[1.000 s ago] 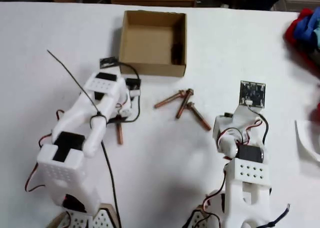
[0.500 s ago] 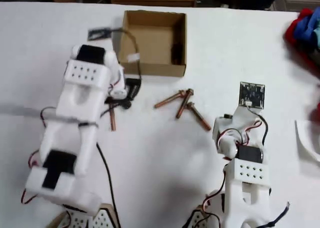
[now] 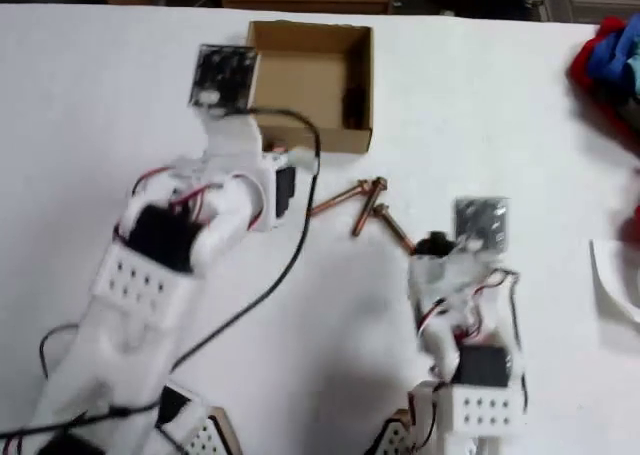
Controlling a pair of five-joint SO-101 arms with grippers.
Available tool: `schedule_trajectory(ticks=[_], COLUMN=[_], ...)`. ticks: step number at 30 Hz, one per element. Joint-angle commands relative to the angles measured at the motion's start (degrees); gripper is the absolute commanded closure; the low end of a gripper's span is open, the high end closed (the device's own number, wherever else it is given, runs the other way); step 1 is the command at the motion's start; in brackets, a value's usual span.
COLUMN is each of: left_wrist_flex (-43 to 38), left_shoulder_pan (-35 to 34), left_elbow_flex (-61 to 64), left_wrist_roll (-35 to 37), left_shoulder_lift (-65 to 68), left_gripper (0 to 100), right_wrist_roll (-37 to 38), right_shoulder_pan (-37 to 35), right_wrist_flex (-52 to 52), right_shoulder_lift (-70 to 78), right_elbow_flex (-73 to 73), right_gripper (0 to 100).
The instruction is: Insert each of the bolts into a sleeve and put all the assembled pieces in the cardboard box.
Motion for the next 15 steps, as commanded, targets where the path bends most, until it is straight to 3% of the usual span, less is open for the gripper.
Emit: schedule_trajectory(ticks=[1, 5, 9, 15], left_wrist_flex=[-16.5, -30.4, -36.7, -42.4], left_shoulder_pan=[0.2, 0.3, 0.6, 6.2], left_elbow_flex=[8.7, 17.3, 19.5, 19.5], left_wrist_roll=[-0.4, -0.4, -0.2, -0.3], left_shoulder_lift=[-9.8, -15.4, -16.4, -16.4], left_gripper=[97, 97, 97, 97], right_wrist_roll=[1.9, 1.7, 1.6, 1.6], right_shoulder_pan=[-6.1, -9.8, -15.0, -21.2], right_wrist_flex=[-4.5, -22.6, -36.6, -38.7], right_shoulder_lift=[-15.4, -11.1, -9.3, -9.4], right_elbow_flex=[7.6, 11.1, 11.2, 11.2], right_gripper=[97.8, 97.8, 97.8, 97.8])
